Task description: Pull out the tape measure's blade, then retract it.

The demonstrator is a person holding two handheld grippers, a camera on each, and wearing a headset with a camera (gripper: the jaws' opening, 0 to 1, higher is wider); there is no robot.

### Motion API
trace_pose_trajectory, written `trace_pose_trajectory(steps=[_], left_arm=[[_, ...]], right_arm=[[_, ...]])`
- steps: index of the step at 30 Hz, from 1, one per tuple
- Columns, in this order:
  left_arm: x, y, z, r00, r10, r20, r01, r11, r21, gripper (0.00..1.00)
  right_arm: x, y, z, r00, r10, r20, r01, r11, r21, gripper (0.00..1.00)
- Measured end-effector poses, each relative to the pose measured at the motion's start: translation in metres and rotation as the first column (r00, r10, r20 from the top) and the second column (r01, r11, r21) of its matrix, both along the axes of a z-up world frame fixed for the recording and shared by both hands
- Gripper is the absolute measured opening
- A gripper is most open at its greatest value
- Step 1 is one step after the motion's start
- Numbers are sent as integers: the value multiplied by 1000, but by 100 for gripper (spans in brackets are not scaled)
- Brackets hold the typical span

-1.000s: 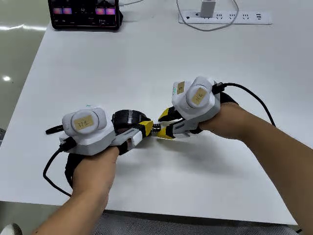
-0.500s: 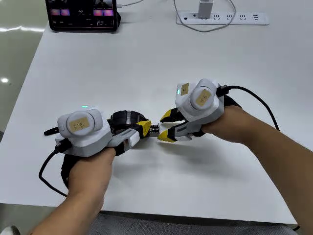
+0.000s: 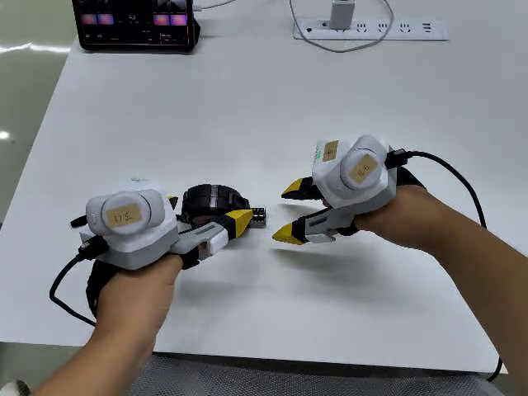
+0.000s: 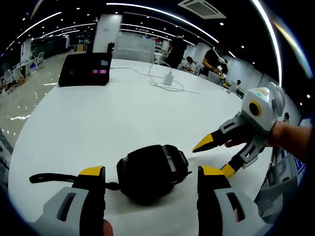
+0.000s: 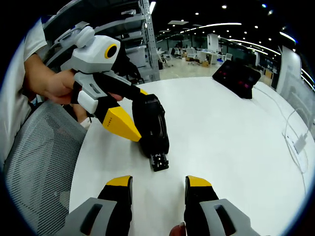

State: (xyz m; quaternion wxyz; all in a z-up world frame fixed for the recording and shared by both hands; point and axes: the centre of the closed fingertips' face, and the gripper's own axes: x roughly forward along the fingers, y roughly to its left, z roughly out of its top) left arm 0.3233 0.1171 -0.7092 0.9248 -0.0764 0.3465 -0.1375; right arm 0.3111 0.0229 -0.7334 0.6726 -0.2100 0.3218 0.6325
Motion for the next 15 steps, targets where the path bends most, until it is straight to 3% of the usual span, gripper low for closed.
trace_pose_trajectory(steps=[8,15], left_arm=[[-1,1,6,999,-32,12,31,999,22,75],[-8,4,13,994,-105,15,103,992,70,81]], right_arm=[[-1,-9,3,1000,-18,12,18,1000,-3,42],[-6,-24,11,998,-51,25,51,999,3,47]])
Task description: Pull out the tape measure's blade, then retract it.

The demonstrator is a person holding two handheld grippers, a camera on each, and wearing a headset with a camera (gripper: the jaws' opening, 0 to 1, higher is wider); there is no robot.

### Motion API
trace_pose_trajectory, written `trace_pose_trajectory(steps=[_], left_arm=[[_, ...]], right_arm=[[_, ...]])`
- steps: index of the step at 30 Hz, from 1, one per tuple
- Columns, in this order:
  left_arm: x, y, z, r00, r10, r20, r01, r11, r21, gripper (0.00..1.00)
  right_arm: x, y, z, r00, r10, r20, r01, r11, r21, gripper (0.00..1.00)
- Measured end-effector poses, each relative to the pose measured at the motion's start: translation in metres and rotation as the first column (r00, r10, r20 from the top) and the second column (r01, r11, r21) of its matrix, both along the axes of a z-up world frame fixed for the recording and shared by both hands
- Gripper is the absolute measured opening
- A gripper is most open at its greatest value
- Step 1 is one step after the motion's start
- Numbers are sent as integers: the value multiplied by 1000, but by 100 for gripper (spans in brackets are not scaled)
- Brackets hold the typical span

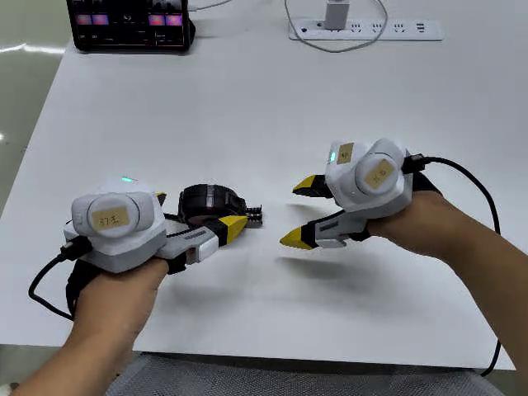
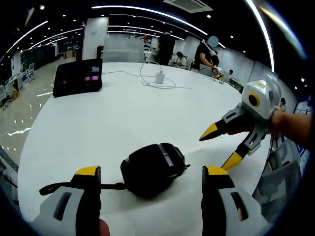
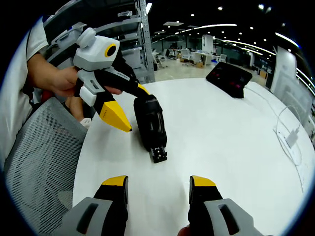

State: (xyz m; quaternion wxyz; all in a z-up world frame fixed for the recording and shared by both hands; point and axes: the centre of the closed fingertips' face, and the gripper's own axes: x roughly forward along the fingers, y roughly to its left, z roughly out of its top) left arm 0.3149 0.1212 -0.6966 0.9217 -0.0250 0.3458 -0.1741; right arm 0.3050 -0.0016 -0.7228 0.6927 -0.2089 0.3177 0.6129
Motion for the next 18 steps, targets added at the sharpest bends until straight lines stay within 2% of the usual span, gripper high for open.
trace_pose_trajectory(steps=[1,5,7,12,18], left_arm=[[-1,2,1,1000,-8,1,8,1000,13,82],[-6,7,5,1000,-27,-7,28,999,21,88],[-7,11,7,999,-38,1,38,999,37,90],[-11,13,10,998,-69,-4,70,996,51,91],[-14,17,14,995,-95,7,95,994,56,93]], right_arm=[[-2,-2,0,1000,-4,-11,4,1000,0,47],[-3,-10,4,1000,-29,0,29,1000,2,52],[-3,-15,8,999,-45,9,45,999,5,53],[-6,-24,14,998,-67,21,67,998,6,56],[-7,-38,25,994,-103,43,103,995,13,61]])
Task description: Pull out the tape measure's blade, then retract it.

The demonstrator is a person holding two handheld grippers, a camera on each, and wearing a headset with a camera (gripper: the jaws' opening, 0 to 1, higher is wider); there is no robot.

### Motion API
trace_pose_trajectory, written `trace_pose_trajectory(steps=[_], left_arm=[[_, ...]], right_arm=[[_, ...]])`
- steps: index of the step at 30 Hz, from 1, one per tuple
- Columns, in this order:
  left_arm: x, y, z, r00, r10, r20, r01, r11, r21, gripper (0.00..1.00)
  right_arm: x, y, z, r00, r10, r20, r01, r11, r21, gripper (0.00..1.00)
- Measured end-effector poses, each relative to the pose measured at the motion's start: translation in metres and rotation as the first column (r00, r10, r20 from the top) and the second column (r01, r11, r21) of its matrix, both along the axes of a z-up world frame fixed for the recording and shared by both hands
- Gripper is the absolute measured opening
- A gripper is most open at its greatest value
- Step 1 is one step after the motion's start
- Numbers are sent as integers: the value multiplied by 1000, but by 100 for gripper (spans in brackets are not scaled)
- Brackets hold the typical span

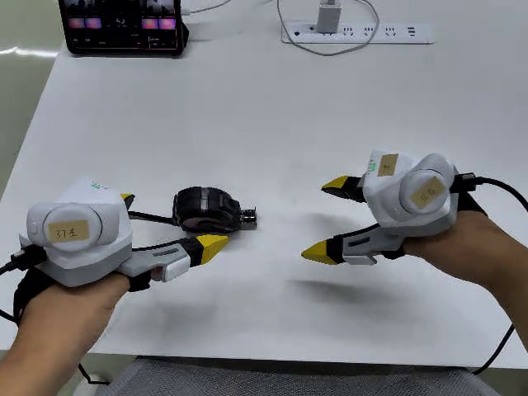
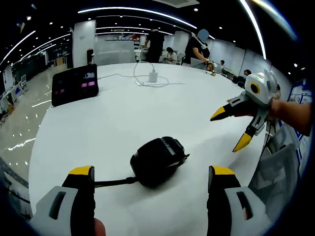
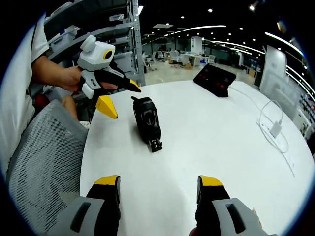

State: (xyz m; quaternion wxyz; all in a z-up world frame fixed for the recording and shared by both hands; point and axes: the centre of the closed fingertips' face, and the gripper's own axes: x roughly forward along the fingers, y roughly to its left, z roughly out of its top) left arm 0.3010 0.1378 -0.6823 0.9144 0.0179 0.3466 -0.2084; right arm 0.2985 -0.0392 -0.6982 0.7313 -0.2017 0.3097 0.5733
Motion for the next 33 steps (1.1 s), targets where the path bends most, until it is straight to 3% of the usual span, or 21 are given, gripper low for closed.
trace_pose_trajectory(steps=[3,10,28,33], left_arm=[[-1,0,6,999,-20,28,20,1000,-4,98],[-7,1,9,997,-66,34,66,998,-8,98],[-27,11,15,990,-136,24,136,991,1,99],[-30,14,20,987,-158,40,158,987,1,99]], right_arm=[[-1,-7,4,1000,-20,7,20,1000,1,65],[-4,-21,14,997,-75,-4,75,997,12,67],[-19,-60,24,990,-141,2,141,990,13,69],[-24,-65,28,988,-151,7,151,988,36,72]])
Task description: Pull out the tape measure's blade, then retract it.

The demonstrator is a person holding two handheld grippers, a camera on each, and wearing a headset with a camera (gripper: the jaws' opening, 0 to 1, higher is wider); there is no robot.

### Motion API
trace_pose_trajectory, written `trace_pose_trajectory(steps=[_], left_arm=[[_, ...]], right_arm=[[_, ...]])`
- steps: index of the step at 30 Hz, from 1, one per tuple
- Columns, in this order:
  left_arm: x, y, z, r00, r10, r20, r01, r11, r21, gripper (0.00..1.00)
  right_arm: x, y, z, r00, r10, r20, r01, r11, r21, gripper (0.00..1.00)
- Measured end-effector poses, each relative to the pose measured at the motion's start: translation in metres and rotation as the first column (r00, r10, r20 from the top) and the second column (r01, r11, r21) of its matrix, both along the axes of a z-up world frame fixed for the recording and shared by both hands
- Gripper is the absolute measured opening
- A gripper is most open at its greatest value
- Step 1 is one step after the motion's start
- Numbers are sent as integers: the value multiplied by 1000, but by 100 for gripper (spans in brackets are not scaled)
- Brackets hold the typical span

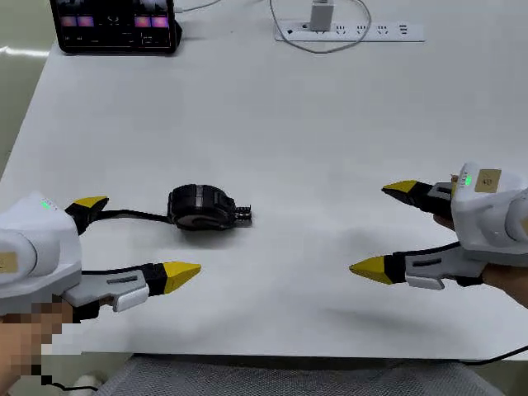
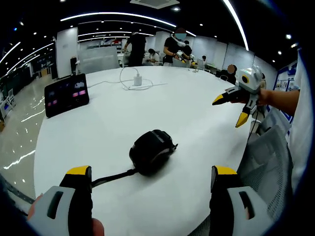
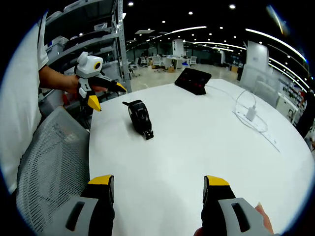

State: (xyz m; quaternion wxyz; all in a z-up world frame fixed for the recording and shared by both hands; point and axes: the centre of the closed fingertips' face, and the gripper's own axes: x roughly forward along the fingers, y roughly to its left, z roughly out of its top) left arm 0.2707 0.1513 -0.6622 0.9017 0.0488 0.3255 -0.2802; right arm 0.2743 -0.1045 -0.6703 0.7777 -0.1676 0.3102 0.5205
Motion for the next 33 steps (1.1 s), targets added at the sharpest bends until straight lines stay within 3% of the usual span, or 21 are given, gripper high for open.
trace_pose_trajectory(steps=[2,5,13,17,24,33], left_arm=[[-2,1,-1,1000,-24,-8,24,1000,9,99],[-4,3,3,999,-42,2,42,999,-13,99],[-9,3,7,994,-104,23,104,995,-4,99],[-13,2,6,992,-124,17,124,992,-5,99],[-22,-7,5,983,-181,25,181,984,6,99],[-28,-5,4,974,-225,23,225,974,24,99]], right_arm=[[-1,-2,0,1000,-6,5,6,1000,-2,75],[-3,-6,1,1000,-10,6,9,1000,7,76],[-12,-10,3,1000,-13,19,12,999,32,81],[-16,-12,3,1000,-16,24,15,999,35,82],[-22,-18,3,999,-36,39,34,999,32,83],[-27,-25,-1,998,-48,38,47,998,33,85]])
